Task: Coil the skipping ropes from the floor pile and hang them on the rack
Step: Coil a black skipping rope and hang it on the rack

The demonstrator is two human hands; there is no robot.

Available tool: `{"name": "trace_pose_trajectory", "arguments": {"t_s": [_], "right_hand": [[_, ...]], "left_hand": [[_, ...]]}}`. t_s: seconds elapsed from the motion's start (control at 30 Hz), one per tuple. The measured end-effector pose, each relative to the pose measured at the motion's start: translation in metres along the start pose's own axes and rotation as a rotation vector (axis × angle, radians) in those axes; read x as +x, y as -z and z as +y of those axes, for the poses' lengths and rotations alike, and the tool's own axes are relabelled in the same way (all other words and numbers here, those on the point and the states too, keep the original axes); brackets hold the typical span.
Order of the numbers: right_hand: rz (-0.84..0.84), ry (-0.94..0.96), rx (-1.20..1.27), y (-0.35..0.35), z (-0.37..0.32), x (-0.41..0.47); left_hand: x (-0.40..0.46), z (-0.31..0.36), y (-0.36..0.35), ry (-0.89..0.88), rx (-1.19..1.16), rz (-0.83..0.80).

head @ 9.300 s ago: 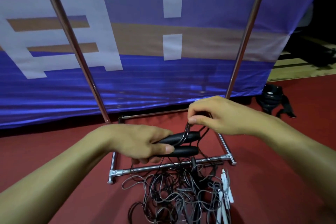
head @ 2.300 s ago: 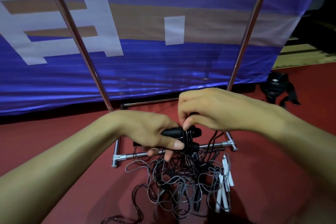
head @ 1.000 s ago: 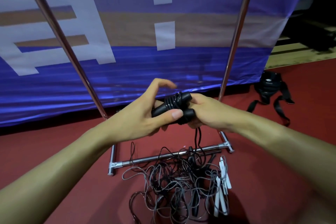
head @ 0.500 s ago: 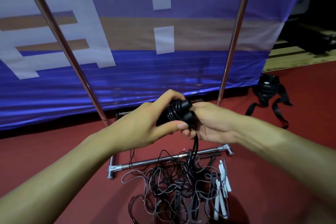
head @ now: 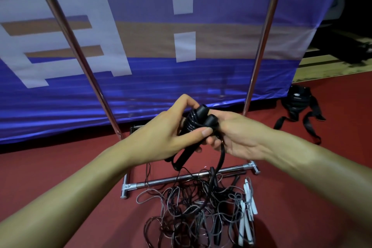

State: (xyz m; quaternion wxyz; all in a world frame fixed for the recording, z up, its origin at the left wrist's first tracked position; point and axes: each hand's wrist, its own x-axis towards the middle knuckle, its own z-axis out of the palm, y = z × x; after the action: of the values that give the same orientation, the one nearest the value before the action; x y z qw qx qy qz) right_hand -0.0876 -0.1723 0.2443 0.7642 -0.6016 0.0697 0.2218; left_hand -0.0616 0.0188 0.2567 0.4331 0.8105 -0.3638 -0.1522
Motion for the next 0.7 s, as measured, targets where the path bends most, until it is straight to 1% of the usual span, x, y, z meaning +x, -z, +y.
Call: {"name": "trace_pose_trajectory", "arguments": {"t_s": [0.13,0.2,0.27,0.37,0.47,0.53,0.6,0.7], "right_hand": [[0.05,0.052,0.036,-0.002,-0.001,-0.001],[0.068,0.075,0.077,-0.003,-0.002,-0.001],[0.083,0.084,0.102,-0.004,-0.002,-0.003],[0.086,0.089,0.178,-0.007,-0.002,-0.004],[0.055,0.058,0.292,-0.007,-0.003,-0.003],[0.007,0.051,0.31,-0.006,-0.004,-0.005],[-0.029,0.092,0.304,-0.005,-0.005,-0.006],[-0.039,0.152,0.309,-0.005,-0.003,-0.004]], "left_hand": [[0.001,-0.002,-0.001,-0.012,0.14,0.066],[0.002,-0.005,0.002,-0.032,0.156,0.082],[0.001,-0.005,0.004,-0.047,0.13,0.081],[0.0,-0.006,0.006,-0.022,0.088,0.07],[-0.002,-0.011,0.008,0.022,0.057,0.065],[-0.002,-0.013,0.008,0.027,0.024,0.066],[-0.002,-0.013,0.008,0.032,-0.043,0.07],[-0.002,-0.014,0.005,0.047,-0.139,0.08]]}}
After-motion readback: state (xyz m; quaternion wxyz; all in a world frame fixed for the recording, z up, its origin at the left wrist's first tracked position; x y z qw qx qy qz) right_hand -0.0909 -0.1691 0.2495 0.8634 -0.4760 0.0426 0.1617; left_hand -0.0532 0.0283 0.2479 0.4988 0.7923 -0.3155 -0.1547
